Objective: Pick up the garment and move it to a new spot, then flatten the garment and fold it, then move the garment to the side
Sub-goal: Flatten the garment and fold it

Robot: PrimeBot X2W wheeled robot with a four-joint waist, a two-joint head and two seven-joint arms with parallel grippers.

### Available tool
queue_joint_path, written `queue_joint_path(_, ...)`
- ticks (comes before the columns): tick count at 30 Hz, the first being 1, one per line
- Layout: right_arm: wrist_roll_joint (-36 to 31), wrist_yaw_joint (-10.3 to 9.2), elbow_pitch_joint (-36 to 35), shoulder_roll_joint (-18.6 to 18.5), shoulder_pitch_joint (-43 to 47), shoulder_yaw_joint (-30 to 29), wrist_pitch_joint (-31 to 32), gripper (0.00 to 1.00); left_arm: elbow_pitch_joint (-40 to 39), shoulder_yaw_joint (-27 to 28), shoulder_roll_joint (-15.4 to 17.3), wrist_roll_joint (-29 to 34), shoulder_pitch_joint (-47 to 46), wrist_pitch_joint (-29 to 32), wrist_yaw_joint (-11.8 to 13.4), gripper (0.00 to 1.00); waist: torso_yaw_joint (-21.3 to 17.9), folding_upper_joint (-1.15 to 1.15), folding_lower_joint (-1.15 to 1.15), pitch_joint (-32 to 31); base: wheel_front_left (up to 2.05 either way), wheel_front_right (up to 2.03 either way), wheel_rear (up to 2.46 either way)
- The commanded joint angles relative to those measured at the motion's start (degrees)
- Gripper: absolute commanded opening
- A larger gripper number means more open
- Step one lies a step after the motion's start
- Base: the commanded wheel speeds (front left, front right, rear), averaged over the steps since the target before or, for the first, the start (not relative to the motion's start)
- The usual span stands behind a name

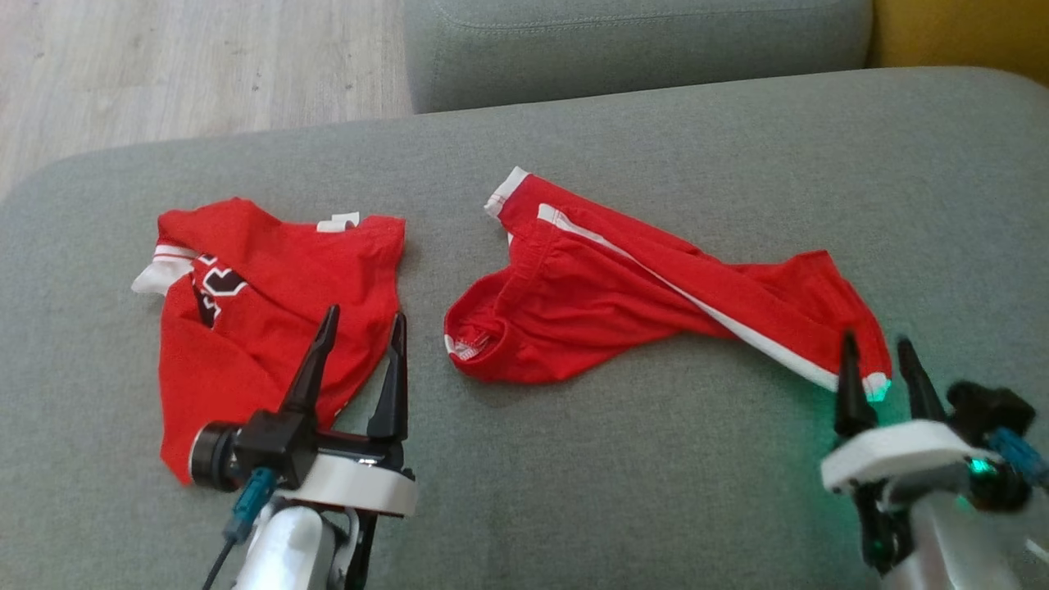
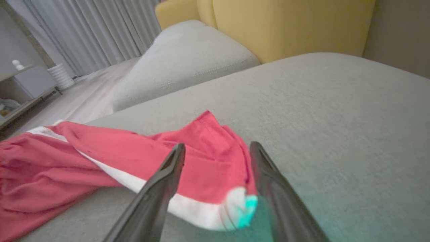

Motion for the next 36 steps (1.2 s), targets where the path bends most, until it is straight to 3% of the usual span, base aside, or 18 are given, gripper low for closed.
queue_joint_path(1,0.03,-0.04,-4.42,-0.26,-3.35,3.97,-1.34,1.0,-1.51,1.56,0.02,0.12,-2.59,-0.55,0.0,1.0,0.1,0.0,0.0,-0.06,0.0,0.0,0.0)
queue_joint_path(10,2.37,-0.04,-20.6,-0.26,1.44,16.42,-1.7,1.0,-1.46,0.86,0.02,-0.28,-2.85,-0.55,0.05,1.0,2.12,0.0,0.0,0.3,0.0,0.0,0.0)
queue_joint_path(16,0.99,-0.04,-23.58,-0.26,2.37,19.69,-1.71,1.0,-1.65,-0.15,0.02,-0.88,-3.91,-0.55,0.29,1.0,5.18,0.0,0.0,1.93,0.0,0.0,0.0)
queue_joint_path(19,-0.91,-0.04,-21.36,-0.26,-0.04,20.55,-1.69,1.0,-1.64,-0.66,0.02,-1.34,-4.36,-0.55,0.52,1.0,6.8,0.0,0.0,2.98,0.0,0.0,0.0)
queue_joint_path(30,-5.54,-0.04,0.96,-0.26,-18.02,15.2,7.13,1.0,-1.27,-3.54,0.02,-2.84,-6.36,-0.55,1.25,1.0,12.17,0.0,0.0,7.52,0.0,0.0,0.0)
queue_joint_path(36,-6.8,-0.04,11.22,-0.37,-23.66,15.53,9.62,1.0,-1.36,-4.15,0.02,-3.27,-7.13,-0.55,1.74,1.0,13.42,0.0,0.0,8.69,0.0,0.0,0.0)
